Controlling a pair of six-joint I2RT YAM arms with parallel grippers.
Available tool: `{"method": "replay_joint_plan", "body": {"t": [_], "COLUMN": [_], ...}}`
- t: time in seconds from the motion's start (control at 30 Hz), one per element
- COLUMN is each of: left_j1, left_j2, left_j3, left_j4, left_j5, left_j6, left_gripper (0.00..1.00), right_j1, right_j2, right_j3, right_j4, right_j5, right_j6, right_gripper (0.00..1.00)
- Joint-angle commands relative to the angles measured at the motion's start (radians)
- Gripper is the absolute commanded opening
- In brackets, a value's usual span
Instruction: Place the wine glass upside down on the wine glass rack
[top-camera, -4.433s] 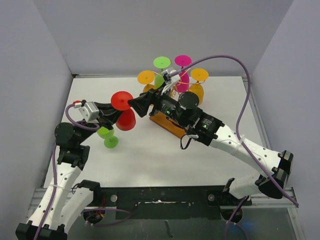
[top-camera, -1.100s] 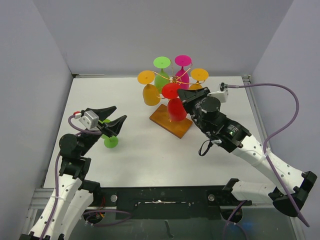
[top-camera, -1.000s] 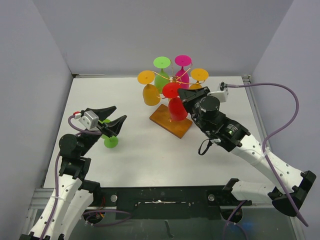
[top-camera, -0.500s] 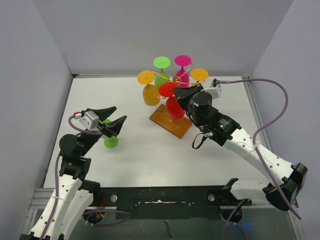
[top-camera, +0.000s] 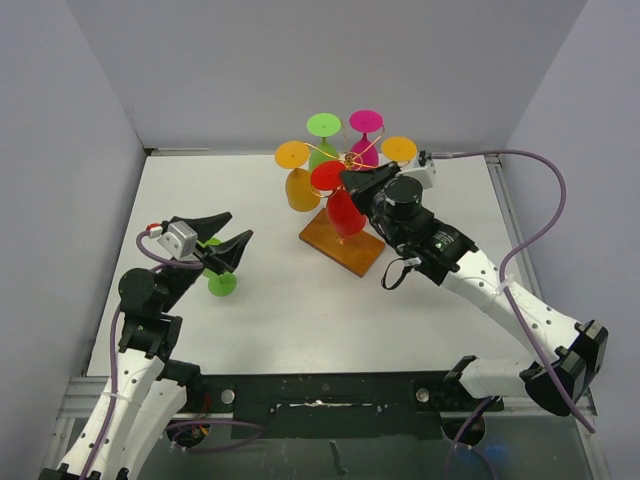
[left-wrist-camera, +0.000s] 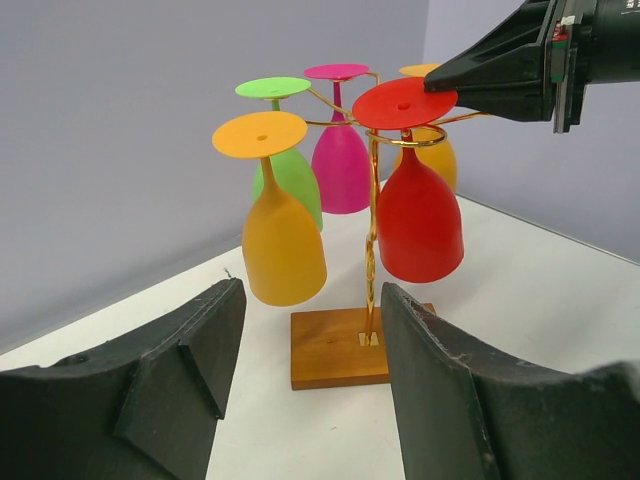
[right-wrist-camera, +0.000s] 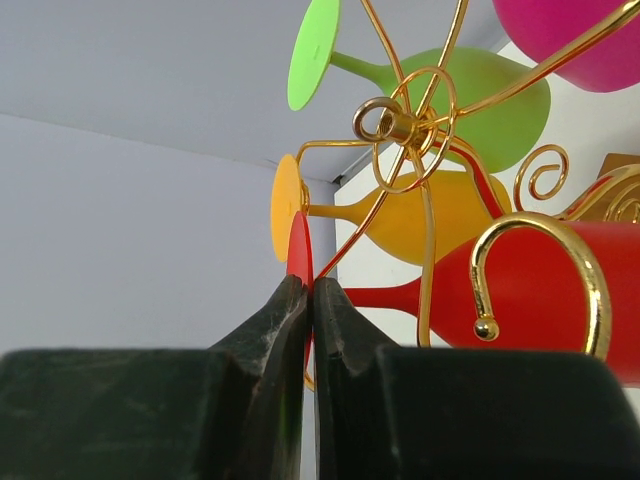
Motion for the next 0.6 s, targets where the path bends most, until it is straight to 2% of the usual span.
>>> {"method": "replay_joint_plan", "body": {"t": [0.0, 0.57], "left_j1": [-0.001, -0.001], "left_j2": [-0.008, -0.010], "left_j3": [0.011, 0.007], "left_j4": [0.032, 0.032], "left_j5": [-0.018, -0.021], "left_j6": [0.007, 0.006], "left_gripper": [0.54, 0.54], "right_j1": [-0.011, -0.017], "right_j2": [0.012, 0.006], "right_j3": [0.051, 0.028], "right_j4": [0.089, 0.146], "right_j5": [-0.068, -0.178], "right_j6": [-0.020, -0.071], "right_gripper": [0.00, 0.00]}}
